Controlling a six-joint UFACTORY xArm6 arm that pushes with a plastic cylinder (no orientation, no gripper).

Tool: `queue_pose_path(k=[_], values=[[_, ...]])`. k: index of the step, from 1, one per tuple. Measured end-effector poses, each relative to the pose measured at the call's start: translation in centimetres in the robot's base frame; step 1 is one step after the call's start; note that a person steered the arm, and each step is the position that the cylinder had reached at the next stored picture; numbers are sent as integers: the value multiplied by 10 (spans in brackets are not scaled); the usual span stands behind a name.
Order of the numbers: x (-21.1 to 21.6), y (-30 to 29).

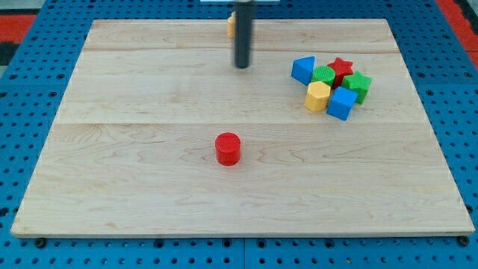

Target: Move the red circle left to the group of blocks

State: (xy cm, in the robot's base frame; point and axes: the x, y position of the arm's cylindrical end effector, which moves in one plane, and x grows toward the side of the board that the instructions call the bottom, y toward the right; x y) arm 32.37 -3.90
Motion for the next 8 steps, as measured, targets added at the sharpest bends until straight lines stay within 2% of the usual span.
queue_pose_path(k=[1,2,3,4,6,7,8], values=[[45,-47],[125,-68],[171,-24],[172,31],[220,59],[200,89],[162,98]])
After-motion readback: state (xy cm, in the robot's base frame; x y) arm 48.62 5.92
